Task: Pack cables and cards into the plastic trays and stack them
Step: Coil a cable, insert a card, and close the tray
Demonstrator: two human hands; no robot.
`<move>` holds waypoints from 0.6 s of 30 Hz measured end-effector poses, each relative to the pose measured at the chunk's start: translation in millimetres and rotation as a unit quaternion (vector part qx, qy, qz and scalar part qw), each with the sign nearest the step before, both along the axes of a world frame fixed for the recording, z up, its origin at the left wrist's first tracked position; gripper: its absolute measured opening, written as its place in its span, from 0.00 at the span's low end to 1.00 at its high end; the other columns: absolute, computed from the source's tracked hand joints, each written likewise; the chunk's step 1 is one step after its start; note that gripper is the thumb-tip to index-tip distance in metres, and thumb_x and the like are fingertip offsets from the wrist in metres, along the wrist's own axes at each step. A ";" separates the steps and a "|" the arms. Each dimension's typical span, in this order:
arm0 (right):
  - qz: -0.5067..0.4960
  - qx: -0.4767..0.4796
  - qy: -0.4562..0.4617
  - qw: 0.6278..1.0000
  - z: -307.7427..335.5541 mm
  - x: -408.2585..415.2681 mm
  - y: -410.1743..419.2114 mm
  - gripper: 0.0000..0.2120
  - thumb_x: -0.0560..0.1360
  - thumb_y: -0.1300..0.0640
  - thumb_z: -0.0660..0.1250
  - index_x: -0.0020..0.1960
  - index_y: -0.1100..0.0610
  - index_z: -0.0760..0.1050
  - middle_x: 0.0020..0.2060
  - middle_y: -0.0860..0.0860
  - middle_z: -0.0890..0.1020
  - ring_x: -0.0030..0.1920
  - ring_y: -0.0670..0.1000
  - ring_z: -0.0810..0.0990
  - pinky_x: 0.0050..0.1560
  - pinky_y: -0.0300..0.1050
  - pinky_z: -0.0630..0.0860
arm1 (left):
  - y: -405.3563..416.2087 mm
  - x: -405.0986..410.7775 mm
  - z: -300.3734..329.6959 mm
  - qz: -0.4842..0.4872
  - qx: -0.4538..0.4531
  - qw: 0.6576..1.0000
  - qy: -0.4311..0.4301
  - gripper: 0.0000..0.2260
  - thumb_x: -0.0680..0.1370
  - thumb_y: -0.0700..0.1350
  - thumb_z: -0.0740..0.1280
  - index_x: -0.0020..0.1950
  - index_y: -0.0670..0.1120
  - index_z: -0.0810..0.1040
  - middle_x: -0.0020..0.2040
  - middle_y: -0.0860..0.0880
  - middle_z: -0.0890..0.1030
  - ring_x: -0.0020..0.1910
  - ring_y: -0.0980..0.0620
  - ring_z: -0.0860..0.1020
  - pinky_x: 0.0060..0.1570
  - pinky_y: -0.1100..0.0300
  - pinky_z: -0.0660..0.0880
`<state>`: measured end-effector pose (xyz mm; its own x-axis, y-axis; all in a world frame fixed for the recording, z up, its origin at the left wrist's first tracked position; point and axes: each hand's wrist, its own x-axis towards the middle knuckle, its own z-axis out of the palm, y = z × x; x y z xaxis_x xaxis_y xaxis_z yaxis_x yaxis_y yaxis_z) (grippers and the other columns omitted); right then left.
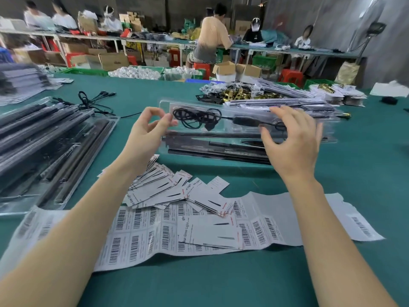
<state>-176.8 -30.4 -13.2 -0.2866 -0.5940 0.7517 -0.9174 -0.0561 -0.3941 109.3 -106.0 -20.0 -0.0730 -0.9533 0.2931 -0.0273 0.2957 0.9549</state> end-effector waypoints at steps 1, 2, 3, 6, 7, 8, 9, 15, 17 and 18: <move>0.001 0.003 -0.012 1.000 -1.1 0.0 -0.5 0.22 0.77 0.47 0.70 0.70 0.47 0.75 0.71 0.47 0.74 0.74 0.53 0.66 0.78 0.66 0.50 | -0.1 -1.9 -0.5 0.006 0.004 1.000 0.014 0.05 0.82 0.53 0.66 0.51 0.53 0.73 0.49 0.53 0.87 0.48 0.53 0.84 0.44 0.54 0.77; 0.000 0.002 -0.028 1.000 -2.4 -0.6 -0.6 0.24 0.77 0.47 0.70 0.72 0.47 0.73 0.73 0.49 0.72 0.76 0.53 0.64 0.78 0.66 0.51 | -0.1 -3.0 -0.6 0.014 0.012 0.999 0.032 0.06 0.82 0.52 0.65 0.53 0.51 0.72 0.48 0.53 0.87 0.48 0.51 0.85 0.42 0.55 0.79; -0.006 0.001 -0.045 0.999 -3.9 -2.1 -0.5 0.26 0.76 0.46 0.70 0.73 0.48 0.71 0.75 0.50 0.70 0.77 0.53 0.63 0.77 0.65 0.52 | 0.8 -3.9 1.1 0.021 0.022 0.998 0.050 0.07 0.83 0.51 0.65 0.54 0.49 0.71 0.47 0.54 0.87 0.46 0.50 0.86 0.40 0.55 0.81; -0.048 0.043 -0.125 0.990 -9.9 -12.9 0.4 0.31 0.76 0.44 0.70 0.75 0.48 0.66 0.76 0.52 0.67 0.76 0.54 0.63 0.75 0.62 0.60 | 0.1 -5.3 3.6 0.023 0.068 0.995 0.071 0.06 0.83 0.49 0.64 0.54 0.46 0.72 0.43 0.54 0.86 0.37 0.53 0.85 0.32 0.60 0.80; -0.053 0.070 -0.175 0.981 -12.0 -16.5 1.0 0.32 0.75 0.43 0.70 0.76 0.48 0.64 0.75 0.52 0.67 0.75 0.55 0.64 0.73 0.60 0.63 | -0.2 -5.2 3.4 0.019 0.089 0.993 0.069 0.07 0.83 0.49 0.64 0.54 0.45 0.73 0.41 0.54 0.86 0.34 0.55 0.84 0.29 0.62 0.79; -0.050 0.094 -0.228 0.968 -14.0 -20.7 1.9 0.34 0.75 0.42 0.70 0.77 0.49 0.63 0.74 0.52 0.68 0.73 0.55 0.66 0.71 0.58 0.66 | -0.5 -4.8 3.2 0.014 0.111 0.992 0.067 0.07 0.83 0.49 0.64 0.54 0.45 0.74 0.39 0.54 0.86 0.32 0.56 0.83 0.28 0.63 0.78; -0.045 0.116 -0.272 0.954 -15.9 -25.3 2.9 0.35 0.75 0.40 0.70 0.77 0.49 0.61 0.73 0.52 0.69 0.72 0.56 0.68 0.68 0.56 0.67 | -0.7 -3.8 3.0 0.009 0.131 0.989 0.065 0.08 0.83 0.49 0.64 0.54 0.44 0.74 0.38 0.53 0.85 0.31 0.56 0.83 0.29 0.63 0.78; -0.013 0.113 -0.480 0.870 -7.5 -57.3 8.0 0.31 0.67 0.39 0.78 0.66 0.49 0.76 0.56 0.48 0.79 0.52 0.52 0.78 0.58 0.50 0.75 | -6.5 15.1 6.7 -0.009 0.267 0.963 0.046 0.13 0.78 0.53 0.70 0.56 0.45 0.79 0.51 0.46 0.80 0.39 0.53 0.80 0.48 0.56 0.82; 0.016 0.145 -0.517 0.844 -5.9 -62.4 9.4 0.31 0.67 0.41 0.79 0.66 0.50 0.77 0.59 0.49 0.81 0.52 0.53 0.80 0.62 0.51 0.75 | -4.8 23.3 8.8 -0.050 0.308 0.949 0.042 0.14 0.77 0.54 0.70 0.57 0.46 0.79 0.56 0.45 0.78 0.45 0.51 0.79 0.59 0.50 0.78; 0.027 0.157 -0.528 0.834 -5.1 -64.1 10.9 0.31 0.67 0.42 0.79 0.67 0.49 0.76 0.60 0.49 0.80 0.53 0.53 0.80 0.60 0.49 0.74 | -3.1 27.5 9.6 -0.081 0.322 0.942 0.049 0.15 0.78 0.55 0.69 0.59 0.46 0.78 0.58 0.44 0.80 0.47 0.49 0.81 0.57 0.47 0.78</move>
